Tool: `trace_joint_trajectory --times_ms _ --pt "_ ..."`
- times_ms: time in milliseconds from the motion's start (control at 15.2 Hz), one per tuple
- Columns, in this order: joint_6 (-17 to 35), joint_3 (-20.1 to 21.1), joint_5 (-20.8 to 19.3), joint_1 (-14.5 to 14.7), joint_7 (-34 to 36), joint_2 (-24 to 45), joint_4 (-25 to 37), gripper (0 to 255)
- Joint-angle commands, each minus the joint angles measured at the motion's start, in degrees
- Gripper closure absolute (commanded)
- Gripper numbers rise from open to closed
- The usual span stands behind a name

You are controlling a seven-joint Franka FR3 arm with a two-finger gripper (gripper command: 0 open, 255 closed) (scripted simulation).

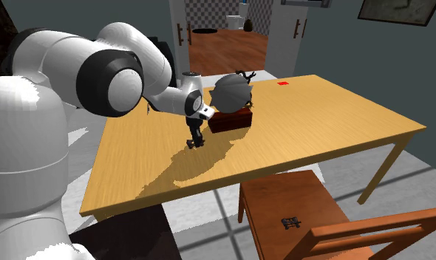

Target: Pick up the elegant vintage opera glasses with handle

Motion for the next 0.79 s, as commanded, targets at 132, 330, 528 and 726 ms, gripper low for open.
trace_joint_trajectory --times_ms 132,330,528,726 --pt "0.0 0.0 0.0 0.0 0.0 0.0 0.0 255" --pt "0.0 0.0 0.0 0.0 0.0 0.0 0.0 255" --pt "-1.1 0.3 0.6 -0.2 -0.3 -0.9 0.3 255" --pt "-3.0 0.8 1.5 -0.6 -0.9 -2.5 0.7 255"
